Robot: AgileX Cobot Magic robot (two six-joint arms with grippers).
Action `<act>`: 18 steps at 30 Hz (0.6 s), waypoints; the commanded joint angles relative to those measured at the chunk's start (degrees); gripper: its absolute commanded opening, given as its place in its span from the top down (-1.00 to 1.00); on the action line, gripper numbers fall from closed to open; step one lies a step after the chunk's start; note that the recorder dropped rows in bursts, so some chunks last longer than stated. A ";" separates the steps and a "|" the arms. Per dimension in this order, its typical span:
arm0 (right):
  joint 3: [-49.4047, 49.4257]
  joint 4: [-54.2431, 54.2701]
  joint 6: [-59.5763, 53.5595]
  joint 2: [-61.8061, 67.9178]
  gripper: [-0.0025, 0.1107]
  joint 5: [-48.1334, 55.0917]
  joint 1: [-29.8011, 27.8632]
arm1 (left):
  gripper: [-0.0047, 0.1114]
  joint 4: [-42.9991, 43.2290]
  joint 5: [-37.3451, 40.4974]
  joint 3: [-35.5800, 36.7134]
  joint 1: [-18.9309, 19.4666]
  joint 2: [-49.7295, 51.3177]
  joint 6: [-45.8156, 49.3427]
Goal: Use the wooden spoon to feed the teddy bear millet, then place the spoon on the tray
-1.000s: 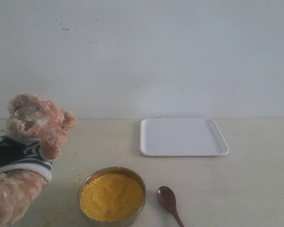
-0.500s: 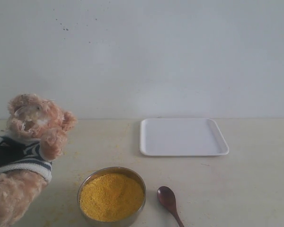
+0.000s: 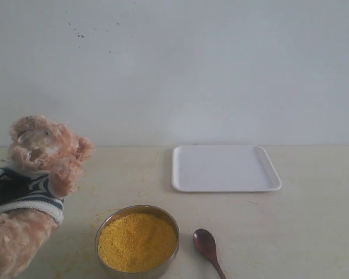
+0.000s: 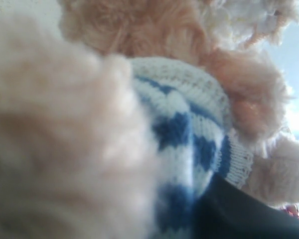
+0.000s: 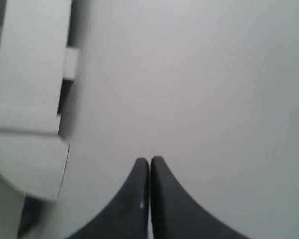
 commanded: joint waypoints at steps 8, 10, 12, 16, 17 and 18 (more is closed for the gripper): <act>-22.69 -70.39 -11.60 24.56 0.96 53.99 -0.34 | 0.85 -1.04 0.12 0.16 -0.02 -0.47 1.35; -22.70 -70.39 -12.59 30.33 0.96 62.44 -0.34 | 0.85 -1.04 0.12 0.16 -0.02 -0.47 1.74; -22.70 -70.13 -14.57 36.33 0.96 70.80 -0.34 | 0.85 -1.04 0.12 0.16 -0.02 -0.47 1.74; -22.70 -62.63 -16.58 45.31 0.96 80.63 -0.13 | 0.85 -1.04 0.12 0.16 -0.02 -0.47 1.74; -22.70 -58.79 -21.19 46.90 0.96 81.69 0.11 | 0.85 -1.04 0.12 0.16 -0.02 -0.47 1.74; -22.70 -51.86 -28.16 49.07 0.96 82.86 0.84 | 0.85 -1.04 0.12 0.16 -0.02 -0.47 1.74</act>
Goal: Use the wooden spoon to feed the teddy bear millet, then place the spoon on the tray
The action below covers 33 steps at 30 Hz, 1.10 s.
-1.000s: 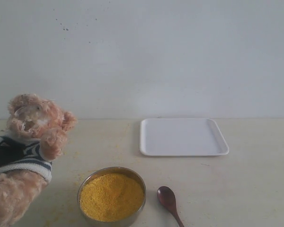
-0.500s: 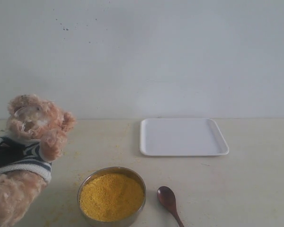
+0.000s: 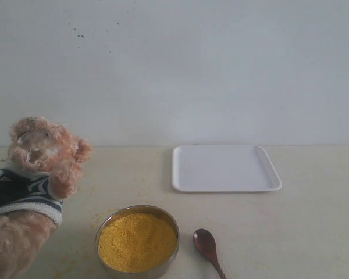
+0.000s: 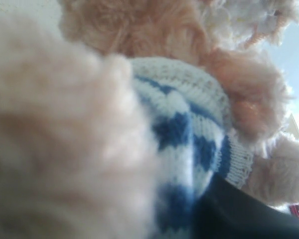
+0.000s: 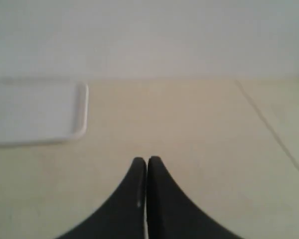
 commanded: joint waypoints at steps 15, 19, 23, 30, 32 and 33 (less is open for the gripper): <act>-0.30 54.08 -55.97 15.50 0.96 -6.09 11.06 | 0.85 -1.04 1.12 0.16 -0.02 -0.47 0.99; 3.71 54.94 -57.67 16.33 0.69 -10.06 13.43 | 0.85 -1.04 1.12 0.16 -0.02 -0.47 0.99; 7.00 55.40 -57.67 21.87 0.03 -19.39 18.84 | 0.85 -1.04 0.69 0.16 -0.02 -0.47 1.00; 7.00 56.03 -54.39 34.73 -0.17 -29.03 27.26 | 0.85 -1.04 0.72 0.16 -0.02 -0.47 1.13; 7.00 56.03 -54.51 37.77 -0.17 -31.23 27.26 | 0.85 -1.04 0.72 0.16 -0.02 -0.47 1.29; 7.00 56.03 -54.51 38.87 -0.17 -32.50 27.26 | 0.85 -1.04 0.72 0.16 -0.02 -0.47 1.29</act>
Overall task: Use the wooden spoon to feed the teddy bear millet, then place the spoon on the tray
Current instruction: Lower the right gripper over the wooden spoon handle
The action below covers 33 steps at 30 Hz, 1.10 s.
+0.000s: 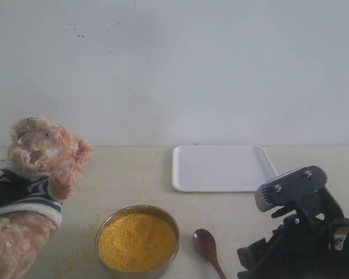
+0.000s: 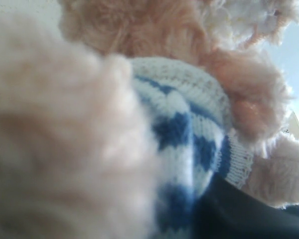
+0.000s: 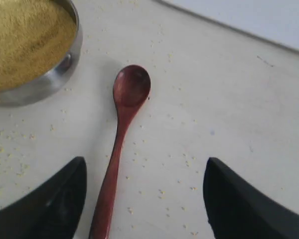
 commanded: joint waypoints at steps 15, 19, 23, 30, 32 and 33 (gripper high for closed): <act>-0.81 -3.30 4.85 17.04 -0.16 -9.49 4.44 | 0.85 -1.04 -1.23 0.16 -0.02 -0.47 0.61; -0.81 -8.69 4.85 17.36 -0.16 -10.13 7.09 | 0.85 -1.04 -1.23 0.16 -0.02 -0.47 0.99; -0.81 -8.06 4.85 18.25 -0.16 -10.22 6.98 | 0.85 -1.04 -1.23 0.16 -0.02 -0.47 1.00; -0.81 -7.01 7.99 21.38 -0.16 -9.49 6.98 | 0.85 -1.04 -1.23 0.16 -0.02 -0.47 1.00; -0.81 -6.90 9.12 22.21 -0.09 -9.49 6.98 | 0.85 -1.04 -1.23 0.16 -0.02 -0.47 1.00; -0.81 -6.90 9.39 22.58 0.00 -9.40 6.98 | 0.85 -1.04 -1.23 0.16 -0.02 -0.47 1.00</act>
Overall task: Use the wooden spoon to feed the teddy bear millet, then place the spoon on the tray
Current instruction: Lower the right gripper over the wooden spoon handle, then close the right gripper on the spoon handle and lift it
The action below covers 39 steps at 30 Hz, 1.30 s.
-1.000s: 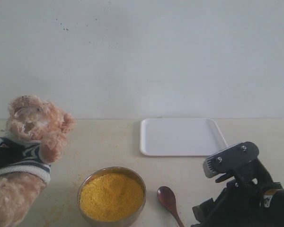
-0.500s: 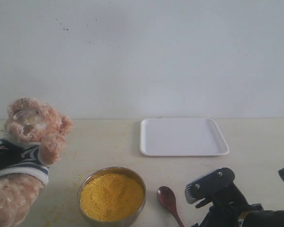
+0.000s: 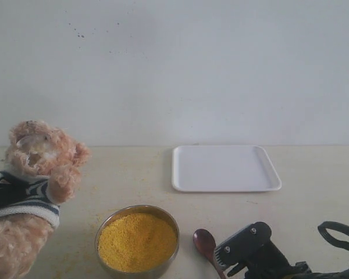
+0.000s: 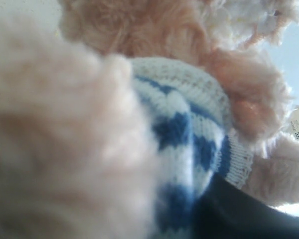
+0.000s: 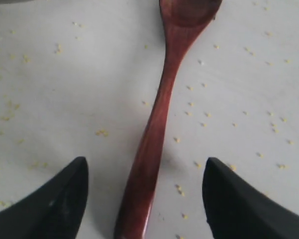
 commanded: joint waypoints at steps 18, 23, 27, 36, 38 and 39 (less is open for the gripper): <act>-0.11 0.06 5.39 4.42 0.96 4.17 0.00 | 0.85 -1.04 0.05 0.16 -0.02 -0.47 0.44; -0.11 0.06 3.64 0.40 0.96 4.02 0.00 | 0.85 -1.04 0.05 0.16 -0.02 -0.47 0.44; -0.11 0.06 1.79 -5.00 0.96 5.24 -0.09 | 0.85 -1.04 0.05 0.16 -0.02 -0.47 0.44; -0.27 0.06 0.30 -18.31 0.96 16.30 -9.37 | 0.85 -1.04 0.08 0.16 -0.02 -0.47 0.44; -1.39 0.06 0.98 -22.22 0.96 20.81 -11.62 | 0.85 -1.04 0.08 0.16 -0.02 -0.47 0.44; -2.52 0.06 0.98 -24.92 0.96 24.15 -12.09 | 0.85 -1.04 0.08 0.16 -0.02 -0.47 0.44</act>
